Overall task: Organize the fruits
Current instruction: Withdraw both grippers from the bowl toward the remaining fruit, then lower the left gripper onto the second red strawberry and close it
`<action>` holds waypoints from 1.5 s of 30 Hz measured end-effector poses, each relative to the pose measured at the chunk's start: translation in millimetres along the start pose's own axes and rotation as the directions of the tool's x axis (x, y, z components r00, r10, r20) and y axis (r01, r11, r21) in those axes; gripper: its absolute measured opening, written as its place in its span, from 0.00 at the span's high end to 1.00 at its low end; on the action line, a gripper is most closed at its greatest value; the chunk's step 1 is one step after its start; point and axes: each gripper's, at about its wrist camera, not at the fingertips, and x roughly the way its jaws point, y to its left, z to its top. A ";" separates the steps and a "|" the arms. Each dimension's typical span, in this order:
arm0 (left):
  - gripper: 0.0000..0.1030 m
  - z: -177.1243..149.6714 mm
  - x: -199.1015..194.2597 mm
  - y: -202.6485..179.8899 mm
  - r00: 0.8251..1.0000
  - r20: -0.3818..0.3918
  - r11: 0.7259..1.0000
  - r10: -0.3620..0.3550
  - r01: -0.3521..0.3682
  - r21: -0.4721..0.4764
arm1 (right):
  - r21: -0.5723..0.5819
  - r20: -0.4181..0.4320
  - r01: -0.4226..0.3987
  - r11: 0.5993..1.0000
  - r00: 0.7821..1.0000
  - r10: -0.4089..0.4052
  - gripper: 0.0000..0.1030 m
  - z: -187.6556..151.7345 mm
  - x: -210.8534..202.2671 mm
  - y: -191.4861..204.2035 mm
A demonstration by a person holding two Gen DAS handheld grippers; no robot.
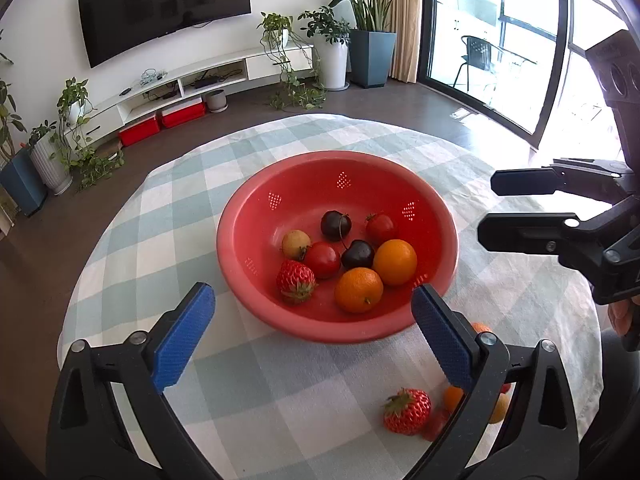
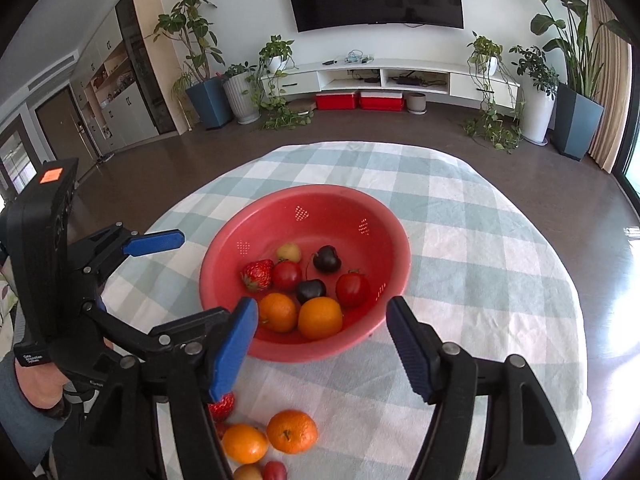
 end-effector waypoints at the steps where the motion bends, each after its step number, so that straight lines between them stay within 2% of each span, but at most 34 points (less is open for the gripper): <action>1: 0.03 -5.7 -6.1 -0.8 1.000 0.003 1.000 -0.002 0.002 -0.003 | 0.013 0.010 -0.015 1.000 1.000 0.015 0.27 -7.5 -7.1 0.4; 6: 0.03 -37.3 -30.2 -6.1 1.000 0.000 1.000 -0.017 0.017 -0.021 | 0.043 0.019 -0.036 0.998 0.999 0.035 0.24 -47.0 -28.7 7.4; 16: 0.03 -100.4 -58.5 -29.4 0.999 -0.030 0.998 -0.035 0.034 -0.052 | 0.061 0.000 -0.006 0.998 1.000 0.006 0.24 -116.5 -41.7 28.4; 20: 0.03 -117.1 -58.8 -36.6 0.998 -0.047 0.997 -0.046 0.043 -0.057 | 0.041 -0.049 0.004 0.999 0.999 -0.002 0.33 -134.0 -30.0 37.6; 24: 0.03 -115.3 -50.2 -34.9 0.997 -0.061 0.998 -0.050 0.047 -0.043 | 0.032 -0.056 0.004 0.999 0.998 -0.003 0.41 -136.3 -26.4 40.9; 29: 0.04 -100.7 -34.0 -30.4 0.993 -0.084 0.997 -0.077 0.078 0.010 | 0.026 -0.052 0.009 1.000 0.999 -0.007 0.42 -136.3 -29.0 41.9; 31: 0.06 -95.1 -24.3 -26.9 0.987 -0.103 0.992 -0.127 0.128 0.007 | 0.031 -0.056 0.008 0.999 0.998 -0.006 0.42 -137.2 -27.9 41.4; 36: 0.22 -85.5 -4.9 -23.7 0.976 -0.148 0.987 -0.158 0.157 -0.013 | 0.040 -0.070 0.003 0.999 0.998 -0.001 0.42 -141.0 -23.2 39.9; 40: 0.23 -79.4 5.6 -28.3 0.972 -0.153 0.984 -0.179 0.176 -0.031 | 0.041 -0.078 -0.003 0.999 0.997 0.006 0.42 -143.8 -20.4 40.7; 45: 0.38 -77.2 19.9 -32.1 0.968 -0.177 0.984 -0.178 0.172 -0.050 | 0.042 -0.082 -0.008 0.999 0.997 0.012 0.42 -145.4 -19.7 41.1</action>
